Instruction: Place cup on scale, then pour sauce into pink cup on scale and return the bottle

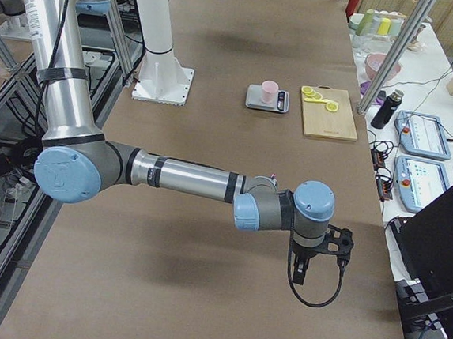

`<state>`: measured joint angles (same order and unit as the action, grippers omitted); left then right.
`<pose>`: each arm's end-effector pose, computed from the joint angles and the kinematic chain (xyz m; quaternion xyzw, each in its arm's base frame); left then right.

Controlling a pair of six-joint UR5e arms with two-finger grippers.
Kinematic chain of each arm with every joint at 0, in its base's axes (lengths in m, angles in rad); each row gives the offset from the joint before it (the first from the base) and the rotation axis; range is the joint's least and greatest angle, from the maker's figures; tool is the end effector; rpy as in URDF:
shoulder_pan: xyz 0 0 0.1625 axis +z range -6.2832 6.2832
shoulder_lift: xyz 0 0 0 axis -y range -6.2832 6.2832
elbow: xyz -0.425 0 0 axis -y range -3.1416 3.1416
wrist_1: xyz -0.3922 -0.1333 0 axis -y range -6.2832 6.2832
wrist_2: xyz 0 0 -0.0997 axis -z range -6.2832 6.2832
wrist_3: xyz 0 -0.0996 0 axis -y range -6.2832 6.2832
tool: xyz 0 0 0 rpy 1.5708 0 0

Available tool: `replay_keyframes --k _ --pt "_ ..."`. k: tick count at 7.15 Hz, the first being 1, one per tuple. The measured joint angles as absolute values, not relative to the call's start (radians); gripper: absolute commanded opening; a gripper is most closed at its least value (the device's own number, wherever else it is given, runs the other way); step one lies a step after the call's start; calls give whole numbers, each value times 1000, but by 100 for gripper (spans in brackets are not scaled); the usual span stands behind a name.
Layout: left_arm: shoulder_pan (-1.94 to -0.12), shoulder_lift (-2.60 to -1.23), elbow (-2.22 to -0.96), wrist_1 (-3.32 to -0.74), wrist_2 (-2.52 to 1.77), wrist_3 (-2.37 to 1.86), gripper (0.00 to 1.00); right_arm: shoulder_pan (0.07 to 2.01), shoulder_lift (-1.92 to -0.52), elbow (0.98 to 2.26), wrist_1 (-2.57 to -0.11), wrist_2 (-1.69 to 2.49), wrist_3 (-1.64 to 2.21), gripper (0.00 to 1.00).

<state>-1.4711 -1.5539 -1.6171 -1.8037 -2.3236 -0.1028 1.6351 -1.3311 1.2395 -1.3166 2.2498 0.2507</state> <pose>-0.0151 -0.5040 0.6203 0.0842 0.3748 0.0466 0.9221 0.1093 -0.5966 0.6716 0.0454 -0.3376 0.1207 0.9324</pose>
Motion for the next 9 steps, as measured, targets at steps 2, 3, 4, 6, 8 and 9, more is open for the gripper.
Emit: replay_keyframes --k 2,3,4,6,8,9 --pt "-1471 -1554 -1619 -1804 -2323 -103 99 1647 -1332 1196 -1324 2285 182 100" --pt "-1471 -1553 -1619 -1804 -2322 -103 99 1647 -1336 1192 -1327 2300 170 100" --pt "-1471 -1553 -1618 -1804 -2322 -103 99 1648 -1341 1197 -1332 2309 166 100" --pt "-1471 -1554 -1618 -1804 -2322 -103 99 1647 -1375 1275 -1365 2317 172 100" --pt "-1471 -1554 -1618 -1803 -2323 -103 99 1643 -1467 1418 -1409 2314 171 100" --pt "-1471 -1554 -1618 -1802 -2323 -103 99 1642 -1513 1471 -1415 2311 167 100"
